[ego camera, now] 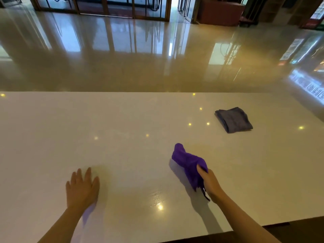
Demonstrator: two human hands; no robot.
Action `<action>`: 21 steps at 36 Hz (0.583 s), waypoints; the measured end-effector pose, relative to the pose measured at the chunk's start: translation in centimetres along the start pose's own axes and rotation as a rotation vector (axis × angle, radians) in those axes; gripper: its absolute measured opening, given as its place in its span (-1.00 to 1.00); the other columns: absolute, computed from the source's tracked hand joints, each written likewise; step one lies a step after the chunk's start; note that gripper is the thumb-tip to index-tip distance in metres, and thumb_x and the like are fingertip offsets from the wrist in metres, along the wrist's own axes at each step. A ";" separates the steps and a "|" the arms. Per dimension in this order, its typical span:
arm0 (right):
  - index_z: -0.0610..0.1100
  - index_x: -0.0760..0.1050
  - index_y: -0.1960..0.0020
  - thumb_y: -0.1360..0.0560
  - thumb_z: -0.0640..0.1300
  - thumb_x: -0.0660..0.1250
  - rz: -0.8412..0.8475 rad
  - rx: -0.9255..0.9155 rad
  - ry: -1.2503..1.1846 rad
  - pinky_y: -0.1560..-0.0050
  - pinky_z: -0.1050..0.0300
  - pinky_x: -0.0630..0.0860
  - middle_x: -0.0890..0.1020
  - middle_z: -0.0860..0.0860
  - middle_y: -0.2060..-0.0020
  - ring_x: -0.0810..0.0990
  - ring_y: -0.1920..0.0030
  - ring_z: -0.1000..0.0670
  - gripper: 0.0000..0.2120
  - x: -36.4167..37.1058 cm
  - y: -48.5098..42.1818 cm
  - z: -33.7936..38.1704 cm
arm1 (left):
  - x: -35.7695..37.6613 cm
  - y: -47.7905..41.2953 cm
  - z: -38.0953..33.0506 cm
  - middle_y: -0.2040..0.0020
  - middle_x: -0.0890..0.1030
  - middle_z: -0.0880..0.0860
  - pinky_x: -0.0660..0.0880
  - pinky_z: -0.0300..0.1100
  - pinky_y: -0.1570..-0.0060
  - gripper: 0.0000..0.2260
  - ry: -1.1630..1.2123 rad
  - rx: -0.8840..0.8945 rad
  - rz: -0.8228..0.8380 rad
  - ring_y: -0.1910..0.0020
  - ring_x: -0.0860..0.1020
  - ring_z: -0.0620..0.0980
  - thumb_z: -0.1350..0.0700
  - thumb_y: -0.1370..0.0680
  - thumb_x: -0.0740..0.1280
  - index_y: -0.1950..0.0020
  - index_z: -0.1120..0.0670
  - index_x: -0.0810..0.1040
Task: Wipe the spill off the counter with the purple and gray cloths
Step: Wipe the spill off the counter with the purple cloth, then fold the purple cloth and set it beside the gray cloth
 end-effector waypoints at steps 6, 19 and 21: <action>-0.02 0.48 -0.03 -0.44 0.19 0.23 0.032 -0.209 -0.058 0.31 0.35 0.57 0.65 -0.05 0.04 0.59 0.15 0.13 -0.68 2.4 -0.9 5.9 | -0.2 3.5 -14.4 -0.38 0.40 0.21 0.35 0.07 -0.26 -0.66 0.919 0.041 0.350 -0.28 0.43 0.22 0.09 -0.62 0.10 -0.36 0.15 0.34; 0.08 -0.10 -0.50 -0.48 0.17 0.25 0.398 -0.530 0.905 -0.50 -0.15 -0.21 -0.16 0.02 -0.54 -0.27 -0.51 -0.04 -0.26 4.1 -1.3 9.1 | -0.3 6.0 -30.5 0.28 0.71 0.16 0.62 -0.07 0.36 -0.78 1.637 -0.043 0.901 0.29 0.69 0.10 0.07 -0.25 0.40 0.21 0.15 0.70; 0.15 0.11 -0.45 -0.51 0.06 0.27 0.433 -0.484 0.636 -0.51 -0.14 -0.06 -0.04 0.03 -0.54 -0.13 -0.52 -0.01 -0.43 2.0 -2.0 9.9 | -0.1 5.2 -31.3 0.26 0.71 0.15 0.64 -0.06 0.34 -0.73 1.654 -0.036 0.887 0.28 0.68 0.08 0.15 -0.26 0.36 0.06 0.17 0.61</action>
Point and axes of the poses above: each hand's wrist, its own y-axis away from the middle knuckle, its own x-axis out of the palm, z = x × y, the point moved 7 cm from there along -y, towards the middle knuckle
